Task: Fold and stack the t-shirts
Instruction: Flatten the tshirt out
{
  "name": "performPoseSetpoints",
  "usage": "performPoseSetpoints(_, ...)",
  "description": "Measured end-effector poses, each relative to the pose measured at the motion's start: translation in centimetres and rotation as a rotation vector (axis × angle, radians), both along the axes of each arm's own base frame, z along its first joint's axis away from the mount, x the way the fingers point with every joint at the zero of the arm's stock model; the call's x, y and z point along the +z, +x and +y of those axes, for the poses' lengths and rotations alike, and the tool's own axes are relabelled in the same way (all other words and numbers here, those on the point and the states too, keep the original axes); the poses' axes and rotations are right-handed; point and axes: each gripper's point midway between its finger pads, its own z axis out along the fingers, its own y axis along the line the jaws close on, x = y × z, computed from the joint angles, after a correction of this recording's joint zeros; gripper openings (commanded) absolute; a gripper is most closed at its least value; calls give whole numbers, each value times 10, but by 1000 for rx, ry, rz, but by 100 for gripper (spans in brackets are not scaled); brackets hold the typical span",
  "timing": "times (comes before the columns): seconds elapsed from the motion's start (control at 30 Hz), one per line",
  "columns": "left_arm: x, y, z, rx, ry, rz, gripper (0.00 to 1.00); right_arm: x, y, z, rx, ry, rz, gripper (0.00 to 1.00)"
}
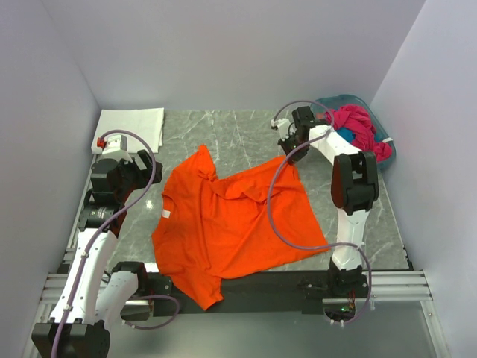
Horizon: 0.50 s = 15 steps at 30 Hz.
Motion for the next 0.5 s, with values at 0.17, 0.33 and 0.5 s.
performPoseSetpoints(0.17,0,0,0,0,0,0,92,38,10,2,-9,17,-81,0)
performPoseSetpoints(0.33,0,0,0,0,0,0,92,71,50,14,-53,55,-182,0)
performPoseSetpoints(0.5,0,0,0,0,0,1,92,57,113,15,-260,2,-271,46)
